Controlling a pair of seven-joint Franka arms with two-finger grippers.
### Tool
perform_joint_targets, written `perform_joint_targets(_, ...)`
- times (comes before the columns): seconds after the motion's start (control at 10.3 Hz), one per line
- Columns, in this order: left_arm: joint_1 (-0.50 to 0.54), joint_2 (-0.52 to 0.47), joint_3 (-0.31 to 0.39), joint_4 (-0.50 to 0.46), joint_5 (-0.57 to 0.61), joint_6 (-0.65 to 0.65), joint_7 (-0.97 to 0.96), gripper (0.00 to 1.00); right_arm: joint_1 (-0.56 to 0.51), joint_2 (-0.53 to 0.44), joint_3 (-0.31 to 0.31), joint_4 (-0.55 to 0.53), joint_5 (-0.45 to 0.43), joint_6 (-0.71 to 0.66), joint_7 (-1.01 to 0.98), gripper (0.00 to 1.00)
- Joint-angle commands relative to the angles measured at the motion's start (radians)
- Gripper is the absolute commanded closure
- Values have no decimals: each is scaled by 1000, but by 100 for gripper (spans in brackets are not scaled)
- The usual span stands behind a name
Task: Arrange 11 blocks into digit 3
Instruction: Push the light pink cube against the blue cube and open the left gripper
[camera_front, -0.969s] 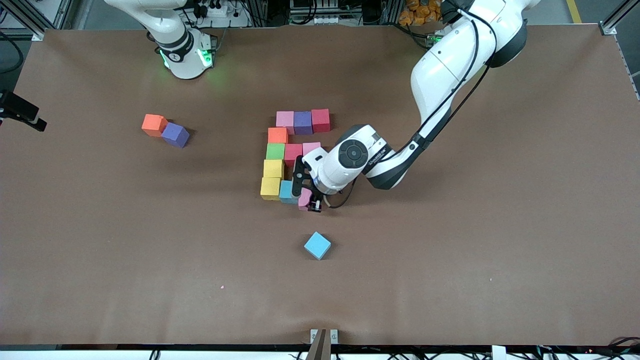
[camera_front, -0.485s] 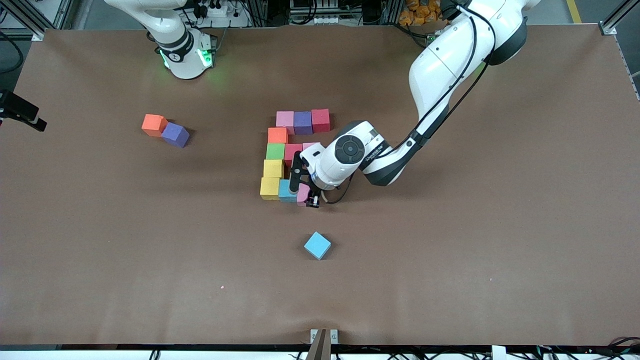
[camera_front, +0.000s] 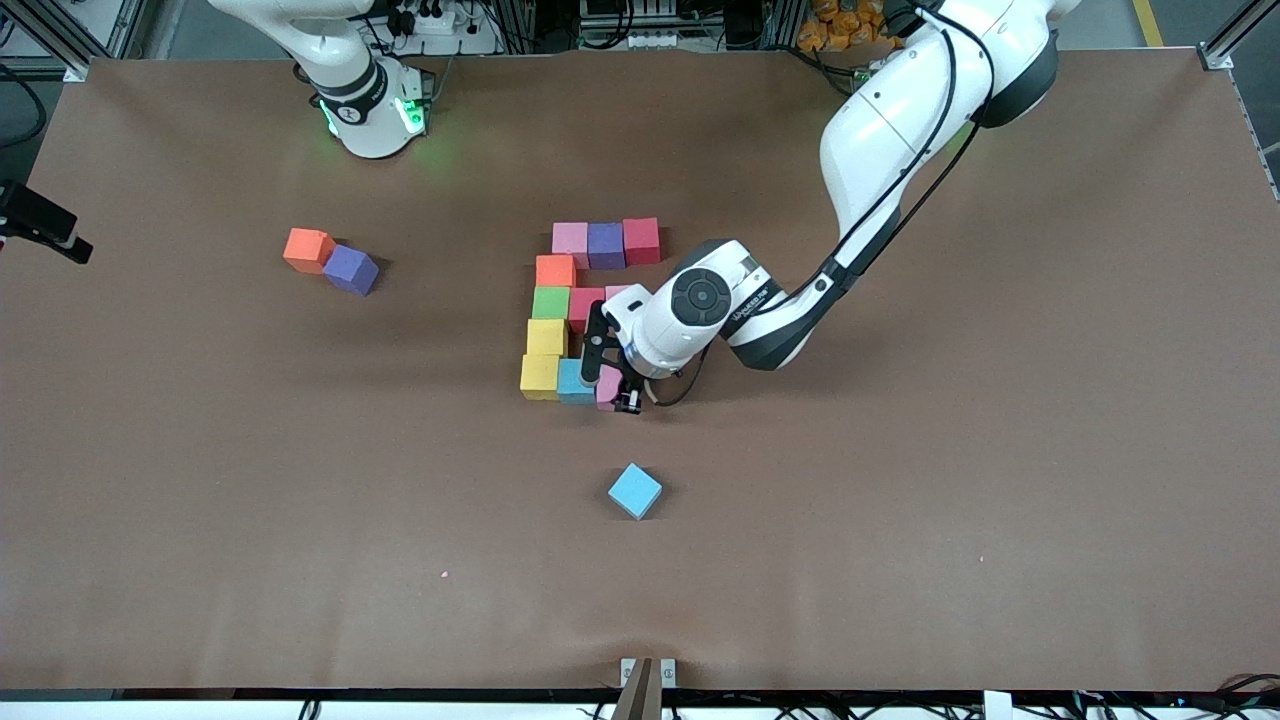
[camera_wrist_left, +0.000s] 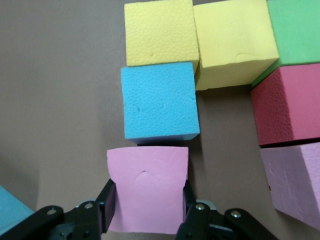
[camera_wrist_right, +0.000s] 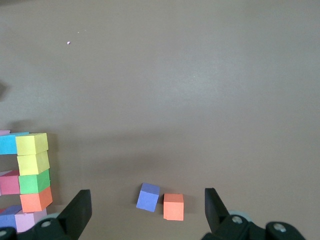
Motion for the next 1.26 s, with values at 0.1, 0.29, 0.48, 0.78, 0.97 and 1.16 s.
perform_joint_targets(0.1,0,-47,9,-57,-18,-6,-40,71,-18,1,12,4,0,2,-8,0)
perform_joint_targets(0.29,-6,-47,9,-58,-20,-6,-60,71,-18,0,12,4,0,2,-8,0)
perform_joint_targets(0.48,-11,-46,9,-57,-20,-6,-71,71,-18,1,12,5,0,2,-8,0)
perform_joint_targets(0.78,-15,-43,10,-54,-18,-4,-78,71,-18,1,12,4,0,2,-8,0)
perform_joint_targets(0.97,-21,-43,10,-54,-18,-4,-80,71,-18,1,12,4,0,2,-8,0)
perform_joint_targets(1.16,-25,-40,10,-49,-17,-1,-78,70,-18,1,12,4,0,2,-8,0)
